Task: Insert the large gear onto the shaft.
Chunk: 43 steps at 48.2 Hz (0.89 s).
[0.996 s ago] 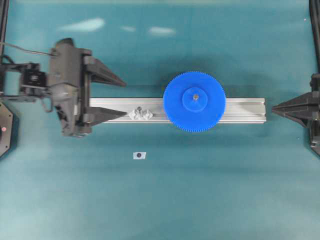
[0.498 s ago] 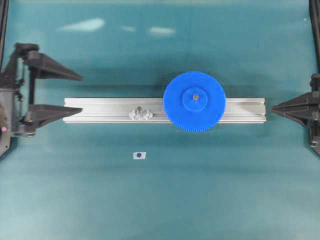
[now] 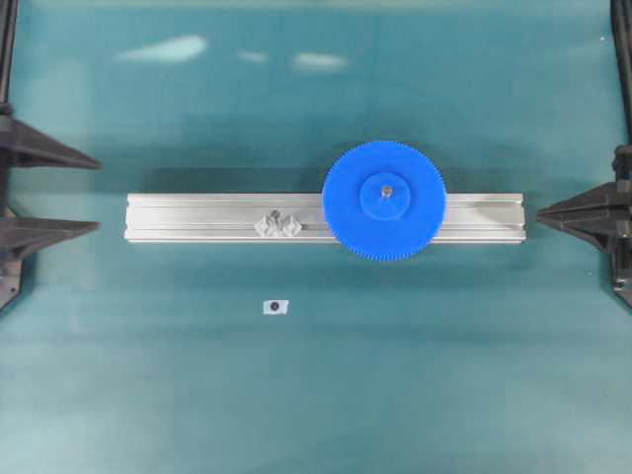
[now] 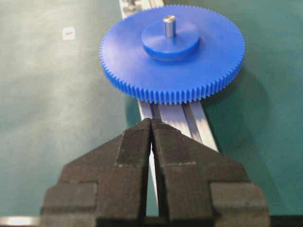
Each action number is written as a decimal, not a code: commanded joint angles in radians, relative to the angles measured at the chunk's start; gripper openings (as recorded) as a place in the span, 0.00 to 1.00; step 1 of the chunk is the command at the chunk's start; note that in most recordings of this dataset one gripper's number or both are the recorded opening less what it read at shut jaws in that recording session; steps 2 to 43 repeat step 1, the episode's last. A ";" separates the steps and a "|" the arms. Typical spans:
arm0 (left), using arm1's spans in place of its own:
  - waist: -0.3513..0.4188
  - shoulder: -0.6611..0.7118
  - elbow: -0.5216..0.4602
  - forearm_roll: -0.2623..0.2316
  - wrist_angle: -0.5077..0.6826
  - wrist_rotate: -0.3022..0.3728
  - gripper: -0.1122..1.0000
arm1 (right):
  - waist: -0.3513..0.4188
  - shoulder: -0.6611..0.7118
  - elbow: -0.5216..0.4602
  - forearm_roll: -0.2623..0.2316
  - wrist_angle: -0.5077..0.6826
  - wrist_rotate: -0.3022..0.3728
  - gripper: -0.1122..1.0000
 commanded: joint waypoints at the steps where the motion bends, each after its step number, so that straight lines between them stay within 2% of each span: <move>1: -0.003 -0.060 0.035 0.003 -0.003 -0.002 0.81 | 0.000 0.006 0.011 -0.006 -0.038 0.009 0.18; 43: -0.003 -0.060 0.035 0.003 -0.003 -0.002 0.81 | 0.000 0.006 0.011 -0.006 -0.038 0.009 0.18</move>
